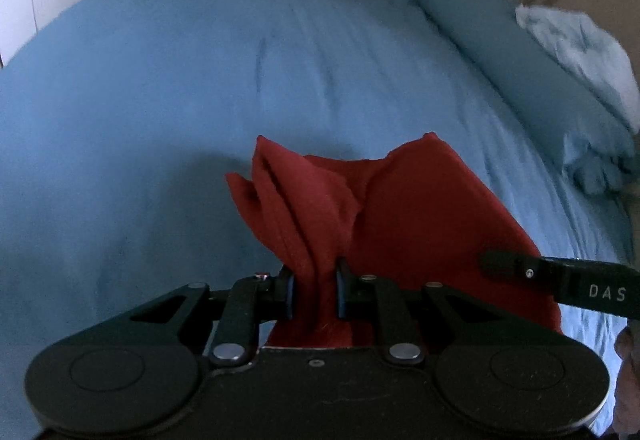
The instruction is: Fold small clothes
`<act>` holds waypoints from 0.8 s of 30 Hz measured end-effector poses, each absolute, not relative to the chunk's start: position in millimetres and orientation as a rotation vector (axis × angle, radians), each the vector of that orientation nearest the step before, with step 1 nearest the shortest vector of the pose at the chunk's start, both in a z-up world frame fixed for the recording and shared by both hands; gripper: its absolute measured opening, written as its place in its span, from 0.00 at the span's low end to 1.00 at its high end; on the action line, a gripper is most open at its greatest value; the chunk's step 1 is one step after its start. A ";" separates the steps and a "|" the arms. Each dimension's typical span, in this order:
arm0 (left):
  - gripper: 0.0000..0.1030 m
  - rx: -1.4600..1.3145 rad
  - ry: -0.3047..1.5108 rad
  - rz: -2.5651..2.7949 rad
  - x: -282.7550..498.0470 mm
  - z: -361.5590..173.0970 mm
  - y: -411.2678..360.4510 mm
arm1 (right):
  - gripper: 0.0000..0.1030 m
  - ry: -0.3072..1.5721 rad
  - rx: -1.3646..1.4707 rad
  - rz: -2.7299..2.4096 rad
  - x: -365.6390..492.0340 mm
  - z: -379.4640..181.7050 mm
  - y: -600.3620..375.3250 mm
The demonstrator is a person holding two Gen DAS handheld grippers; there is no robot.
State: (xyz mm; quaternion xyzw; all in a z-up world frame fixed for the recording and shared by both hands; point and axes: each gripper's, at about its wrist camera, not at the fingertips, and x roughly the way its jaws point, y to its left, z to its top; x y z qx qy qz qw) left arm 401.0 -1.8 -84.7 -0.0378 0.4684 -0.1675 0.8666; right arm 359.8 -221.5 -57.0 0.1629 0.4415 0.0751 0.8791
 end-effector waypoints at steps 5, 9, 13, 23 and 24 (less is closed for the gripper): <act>0.20 -0.033 1.067 -0.305 376.4 -131.7 -22.5 | 0.37 1.025 0.344 0.074 321.6 -108.2 -245.1; 0.22 -0.003 1.078 -0.275 373.2 -146.4 -27.5 | 0.44 1.064 0.379 0.031 307.1 -146.4 -256.0; 0.23 0.033 1.088 -0.274 386.6 -143.2 -39.7 | 0.56 1.074 0.398 0.023 310.3 -154.4 -255.1; 0.82 0.102 1.005 -0.184 356.7 -111.4 -24.4 | 0.95 1.023 0.287 0.090 306.3 -113.5 -259.4; 0.83 0.112 1.006 -0.171 355.7 -111.8 -22.0 | 0.96 1.023 0.263 0.085 305.6 -110.8 -258.8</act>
